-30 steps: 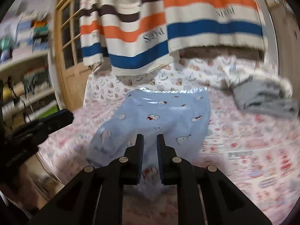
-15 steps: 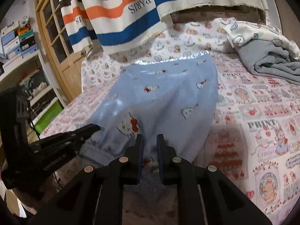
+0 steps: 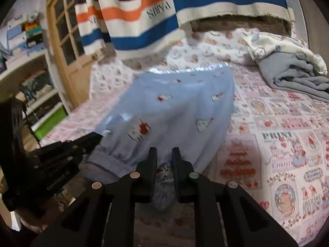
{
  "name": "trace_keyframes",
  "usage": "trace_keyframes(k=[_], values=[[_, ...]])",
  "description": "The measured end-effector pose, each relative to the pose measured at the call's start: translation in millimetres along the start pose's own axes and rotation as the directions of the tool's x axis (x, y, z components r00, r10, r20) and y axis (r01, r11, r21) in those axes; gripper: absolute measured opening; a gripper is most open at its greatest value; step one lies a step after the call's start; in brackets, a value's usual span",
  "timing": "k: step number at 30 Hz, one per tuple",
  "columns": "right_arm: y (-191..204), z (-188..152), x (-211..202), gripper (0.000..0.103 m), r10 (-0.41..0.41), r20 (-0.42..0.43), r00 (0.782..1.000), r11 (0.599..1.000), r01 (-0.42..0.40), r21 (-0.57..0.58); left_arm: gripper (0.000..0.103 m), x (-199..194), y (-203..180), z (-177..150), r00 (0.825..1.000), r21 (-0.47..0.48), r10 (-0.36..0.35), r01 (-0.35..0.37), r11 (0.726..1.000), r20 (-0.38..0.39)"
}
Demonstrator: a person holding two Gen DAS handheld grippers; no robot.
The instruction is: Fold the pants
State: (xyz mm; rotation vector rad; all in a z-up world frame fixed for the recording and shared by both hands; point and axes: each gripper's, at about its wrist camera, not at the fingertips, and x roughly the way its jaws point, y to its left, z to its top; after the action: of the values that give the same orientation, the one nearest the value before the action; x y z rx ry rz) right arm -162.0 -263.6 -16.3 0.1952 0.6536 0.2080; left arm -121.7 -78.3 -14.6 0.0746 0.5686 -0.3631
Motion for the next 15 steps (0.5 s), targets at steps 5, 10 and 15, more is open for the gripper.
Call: trace_keyframes(k=[5,10,15], values=[[-1.0,26.3,-18.0,0.015,-0.085,0.109,0.99,0.993,0.094,-0.078,0.054,-16.3,8.0,22.5,0.995,0.032,0.043,-0.046,0.998,0.087],[-22.6,71.3,-31.6,0.016,-0.088,0.179,0.98,0.989,0.108,-0.102,0.08,-22.1,15.7,59.8,0.972,0.097,0.109,-0.132,0.986,0.21],[-49.4,118.0,-39.1,0.062,-0.142,0.222,0.965,0.977,0.173,-0.125,0.102,-25.7,27.0,106.9,0.947,0.12,0.107,-0.149,0.981,0.304]])
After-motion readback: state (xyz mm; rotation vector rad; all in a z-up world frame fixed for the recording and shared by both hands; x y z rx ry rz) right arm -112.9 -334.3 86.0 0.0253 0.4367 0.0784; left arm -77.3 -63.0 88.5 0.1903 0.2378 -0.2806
